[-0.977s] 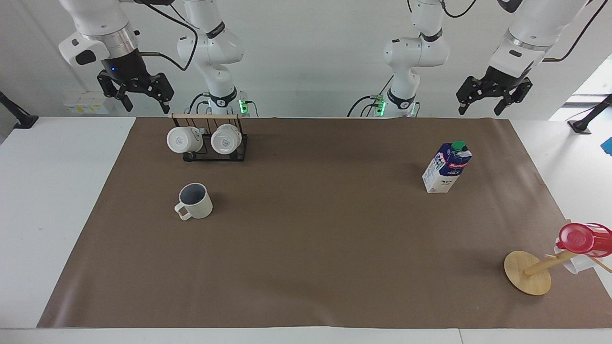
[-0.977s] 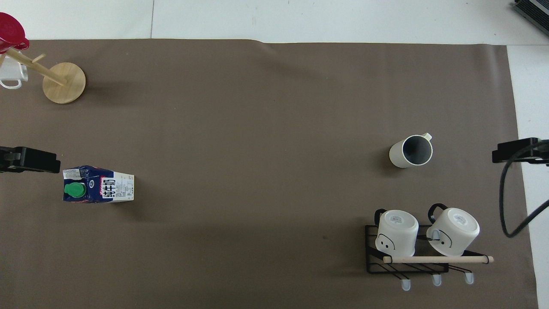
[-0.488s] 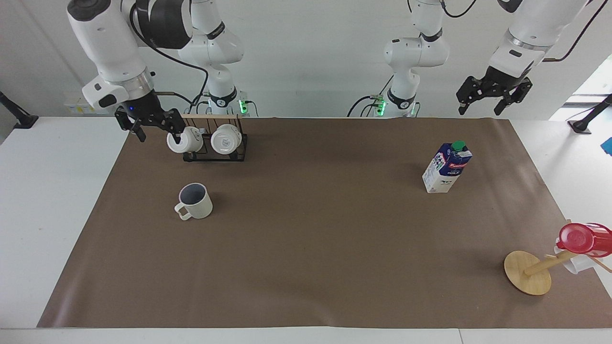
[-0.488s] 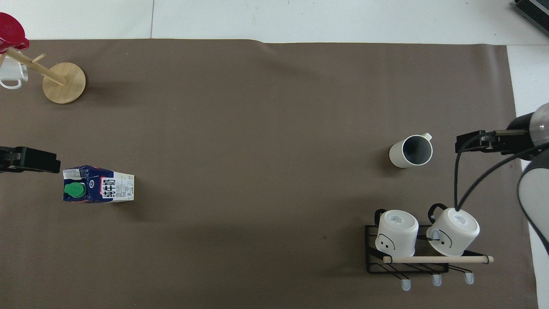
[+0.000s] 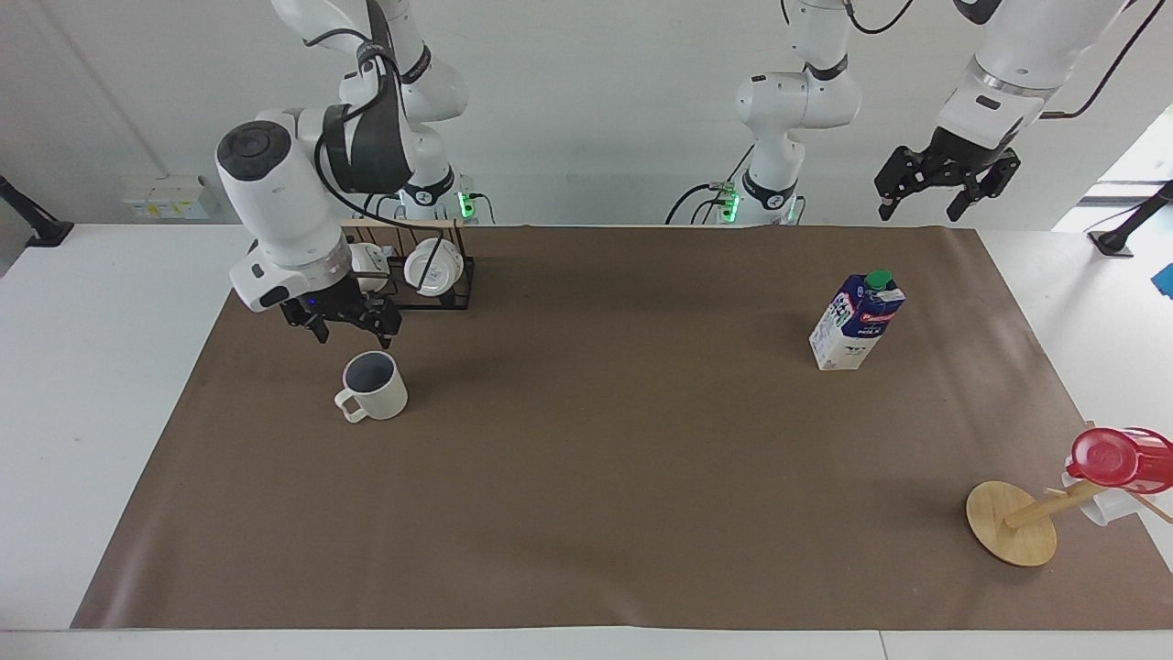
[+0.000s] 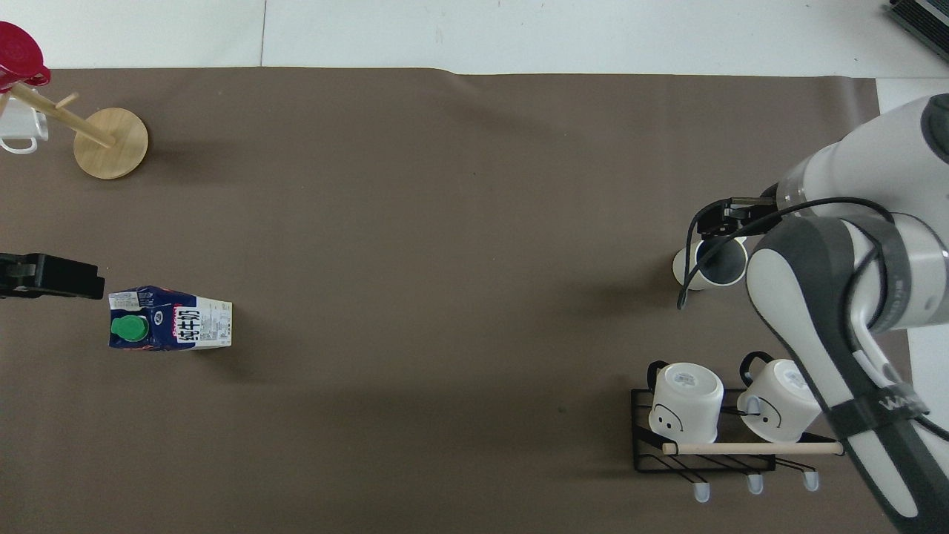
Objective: Place cup and milk on table
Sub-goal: 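Reach the right gripper to the black mug and grasp its rim, then carry the black mug with the right gripper toward the table center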
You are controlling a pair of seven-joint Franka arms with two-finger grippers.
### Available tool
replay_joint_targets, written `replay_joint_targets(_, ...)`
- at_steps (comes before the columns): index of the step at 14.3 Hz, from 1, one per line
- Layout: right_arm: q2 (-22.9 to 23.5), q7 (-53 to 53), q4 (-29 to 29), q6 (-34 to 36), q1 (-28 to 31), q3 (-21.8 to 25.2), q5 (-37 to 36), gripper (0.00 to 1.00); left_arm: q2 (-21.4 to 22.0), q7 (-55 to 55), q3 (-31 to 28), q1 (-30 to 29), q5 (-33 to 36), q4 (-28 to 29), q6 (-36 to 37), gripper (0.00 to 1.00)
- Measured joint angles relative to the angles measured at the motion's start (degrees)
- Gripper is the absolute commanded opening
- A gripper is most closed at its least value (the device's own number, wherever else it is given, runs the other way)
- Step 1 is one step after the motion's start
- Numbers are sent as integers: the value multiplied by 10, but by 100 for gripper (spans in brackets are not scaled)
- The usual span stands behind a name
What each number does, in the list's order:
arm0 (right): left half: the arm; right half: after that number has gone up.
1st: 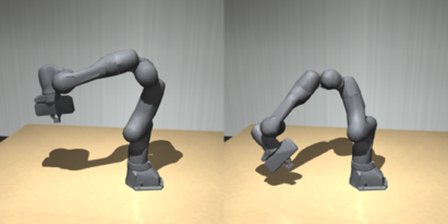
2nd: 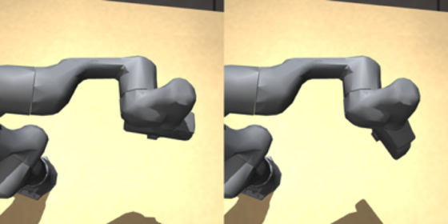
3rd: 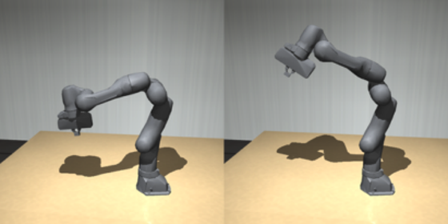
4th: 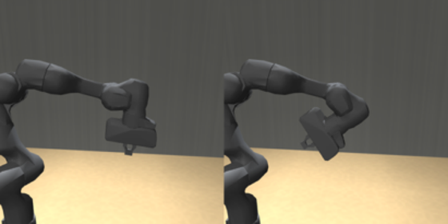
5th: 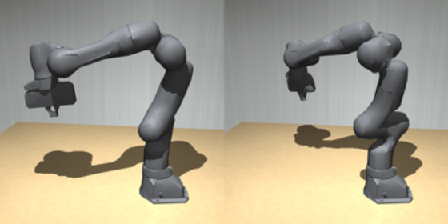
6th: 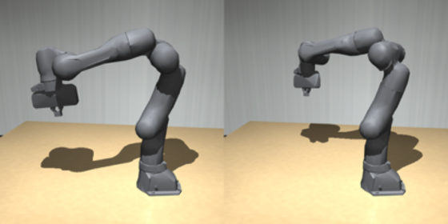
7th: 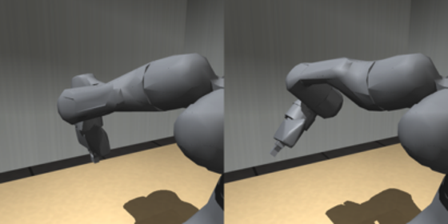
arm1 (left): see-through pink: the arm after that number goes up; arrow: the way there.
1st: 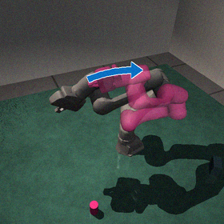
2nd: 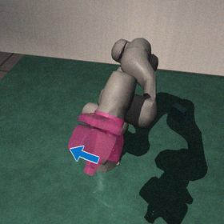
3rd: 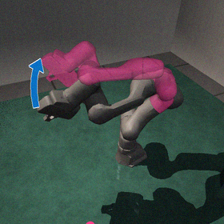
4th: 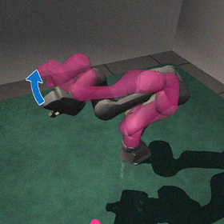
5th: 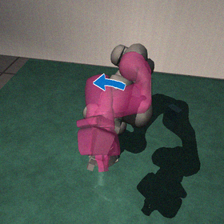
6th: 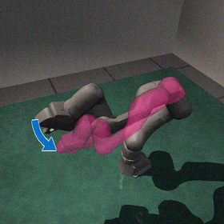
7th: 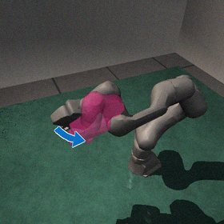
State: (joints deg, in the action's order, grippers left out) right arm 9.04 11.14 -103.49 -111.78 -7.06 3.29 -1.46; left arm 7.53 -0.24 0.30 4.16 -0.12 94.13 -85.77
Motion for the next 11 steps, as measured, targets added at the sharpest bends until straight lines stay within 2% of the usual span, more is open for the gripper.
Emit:
replay_joint_targets(5, 38, 17, -37, -59, -9, 1, 0, 100, 0, 0, 0, 0, 0, 0, 0, 100)
replay_joint_targets(11, 58, 37, -80, -125, -6, 4, 0, 100, 0, 0, 0, 0, 0, 0, 0, 100)
